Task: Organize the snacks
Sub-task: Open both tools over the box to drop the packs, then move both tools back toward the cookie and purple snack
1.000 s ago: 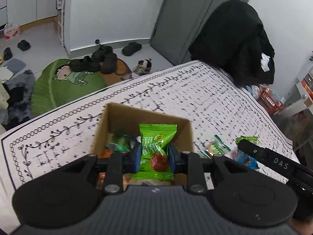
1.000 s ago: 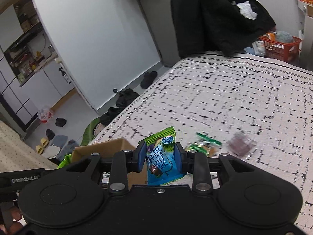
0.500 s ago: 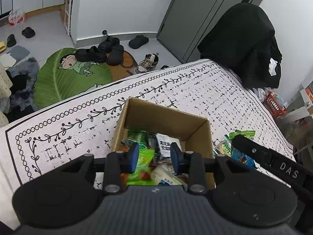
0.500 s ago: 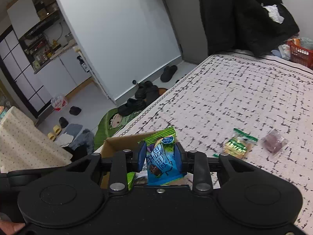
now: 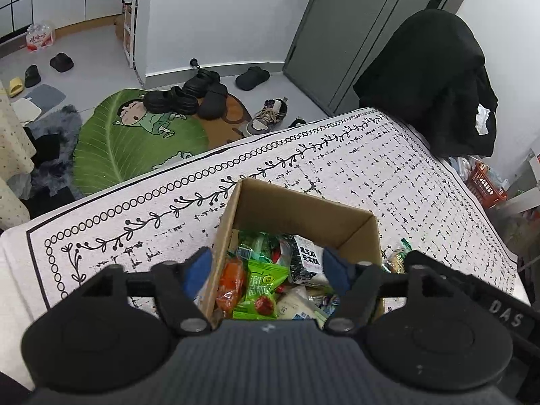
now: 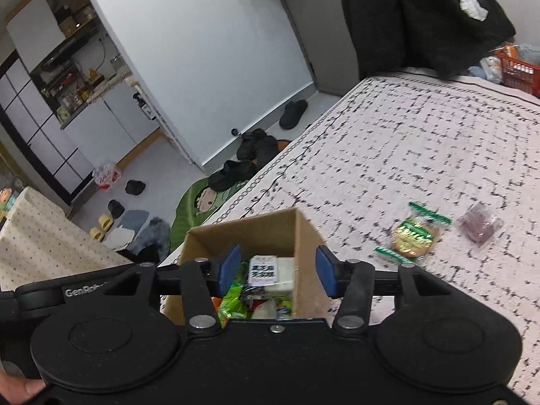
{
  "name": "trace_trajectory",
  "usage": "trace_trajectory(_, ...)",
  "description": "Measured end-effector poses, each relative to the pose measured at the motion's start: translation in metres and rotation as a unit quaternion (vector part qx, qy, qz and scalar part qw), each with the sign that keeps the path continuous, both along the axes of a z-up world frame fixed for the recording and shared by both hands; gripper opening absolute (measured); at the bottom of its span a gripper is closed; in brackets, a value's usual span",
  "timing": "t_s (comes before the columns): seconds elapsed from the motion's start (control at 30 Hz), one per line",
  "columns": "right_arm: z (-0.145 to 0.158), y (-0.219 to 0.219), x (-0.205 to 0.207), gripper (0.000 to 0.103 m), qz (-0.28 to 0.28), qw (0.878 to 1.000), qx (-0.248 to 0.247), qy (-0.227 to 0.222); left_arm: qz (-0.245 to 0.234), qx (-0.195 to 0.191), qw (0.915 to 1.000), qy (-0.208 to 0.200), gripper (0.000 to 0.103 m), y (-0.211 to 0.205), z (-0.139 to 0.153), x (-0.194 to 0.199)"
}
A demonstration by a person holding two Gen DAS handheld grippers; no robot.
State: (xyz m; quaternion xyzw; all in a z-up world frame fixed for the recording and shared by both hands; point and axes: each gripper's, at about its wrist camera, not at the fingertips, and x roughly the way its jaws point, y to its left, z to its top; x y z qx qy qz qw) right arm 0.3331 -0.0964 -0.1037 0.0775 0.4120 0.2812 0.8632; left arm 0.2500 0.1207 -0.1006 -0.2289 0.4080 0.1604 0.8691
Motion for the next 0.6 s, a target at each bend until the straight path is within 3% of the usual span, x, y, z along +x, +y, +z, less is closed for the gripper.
trace_trajectory(0.2, -0.001, -0.027, 0.006, 0.059, -0.033, 0.999, -0.003, 0.002, -0.012, 0.009, 0.9999, 0.0, 0.079, -0.013, 0.004, 0.004)
trace_trajectory(0.6, -0.009, -0.081, 0.021, 0.063, -0.08, 0.997, -0.01, 0.014, -0.044, 0.02, 0.9988, -0.009, 0.08, -0.054, 0.009, 0.019)
